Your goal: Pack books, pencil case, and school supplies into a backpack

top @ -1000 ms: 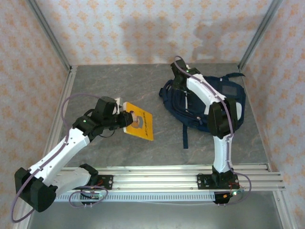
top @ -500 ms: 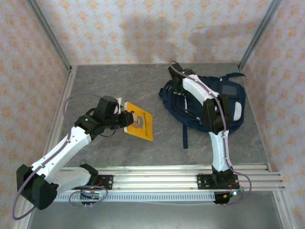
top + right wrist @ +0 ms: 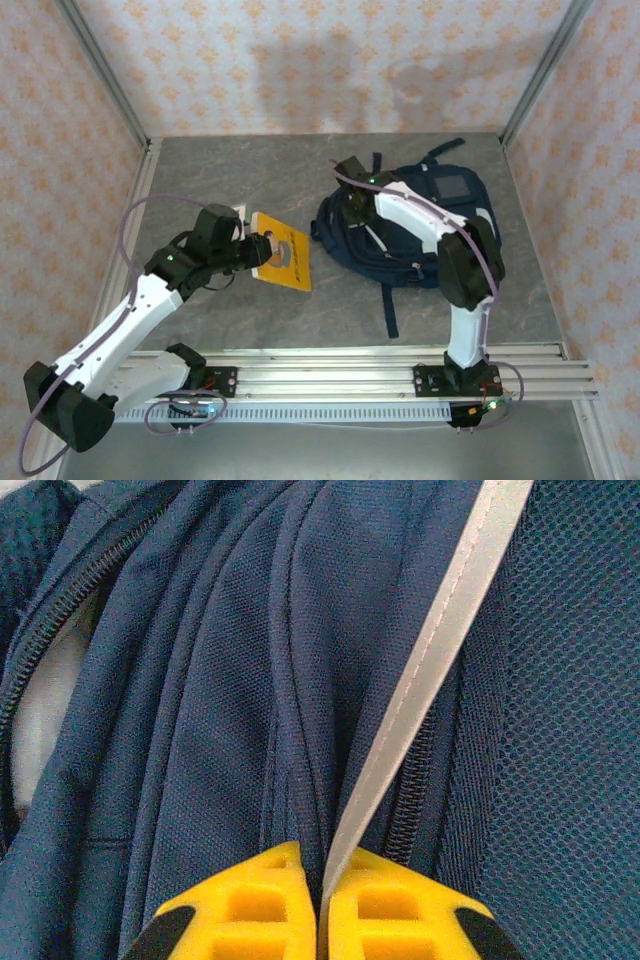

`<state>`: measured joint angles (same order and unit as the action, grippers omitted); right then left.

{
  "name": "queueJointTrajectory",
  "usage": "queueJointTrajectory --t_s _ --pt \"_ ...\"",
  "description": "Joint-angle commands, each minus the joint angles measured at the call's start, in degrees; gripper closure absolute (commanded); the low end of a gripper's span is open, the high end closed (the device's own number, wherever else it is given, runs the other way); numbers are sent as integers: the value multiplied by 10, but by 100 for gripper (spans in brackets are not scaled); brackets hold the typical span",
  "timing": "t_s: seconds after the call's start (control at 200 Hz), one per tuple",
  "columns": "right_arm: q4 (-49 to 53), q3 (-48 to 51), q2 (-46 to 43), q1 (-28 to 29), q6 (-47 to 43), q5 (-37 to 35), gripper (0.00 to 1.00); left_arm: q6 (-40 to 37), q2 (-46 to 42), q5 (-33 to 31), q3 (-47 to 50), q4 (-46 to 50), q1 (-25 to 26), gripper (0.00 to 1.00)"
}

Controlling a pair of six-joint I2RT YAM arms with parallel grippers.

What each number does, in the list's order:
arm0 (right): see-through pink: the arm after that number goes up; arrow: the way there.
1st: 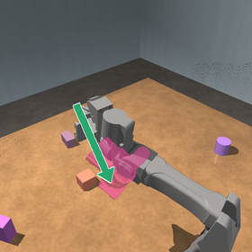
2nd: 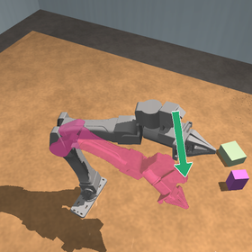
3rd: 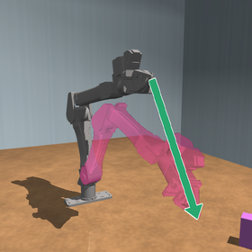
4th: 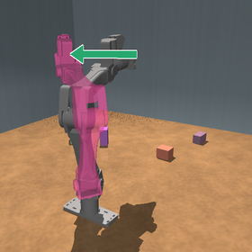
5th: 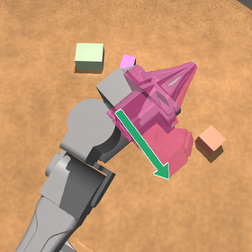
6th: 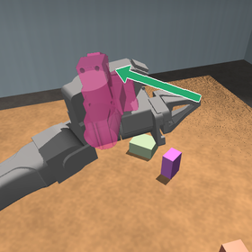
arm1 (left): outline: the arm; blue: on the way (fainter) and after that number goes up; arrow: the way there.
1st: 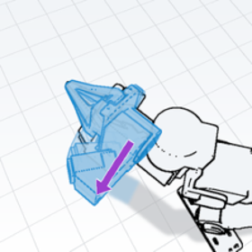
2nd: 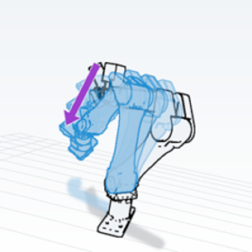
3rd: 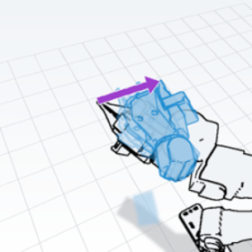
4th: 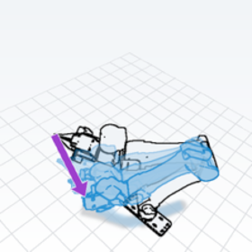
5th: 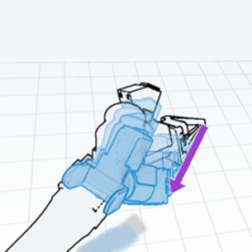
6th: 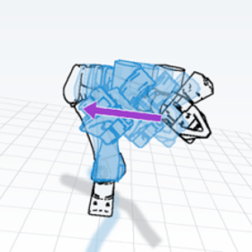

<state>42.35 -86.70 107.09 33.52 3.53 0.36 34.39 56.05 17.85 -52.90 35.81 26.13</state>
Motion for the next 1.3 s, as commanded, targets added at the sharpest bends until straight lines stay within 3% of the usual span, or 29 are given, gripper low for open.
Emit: queueJointTrajectory --t_s 0.0,0.25,0.315,0.595,0.801,1.041,1.296 --pt "-74 50 -96 -2 -22 70 100 -11 -32 -16 -37 0 -3 100" --pt "-141 121 -223 -65 50 245 99 -7 -51 -11 -61 13 -3 100" --pt "-136 107 -235 -87 65 331 97 -5 -55 -10 -64 9 -3 100" --pt "-123 82 -256 -153 45 556 100 18 -30 10 -65 -40 -4 100" --pt "-297 151 -292 -221 164 688 100 49 16 42 -70 -101 -8 100" --pt "-432 166 -284 -239 266 765 100 90 46 84 -70 -175 -18 100" --pt "-497 177 -279 -241 316 782 100 148 56 112 -49 -264 -29 100"
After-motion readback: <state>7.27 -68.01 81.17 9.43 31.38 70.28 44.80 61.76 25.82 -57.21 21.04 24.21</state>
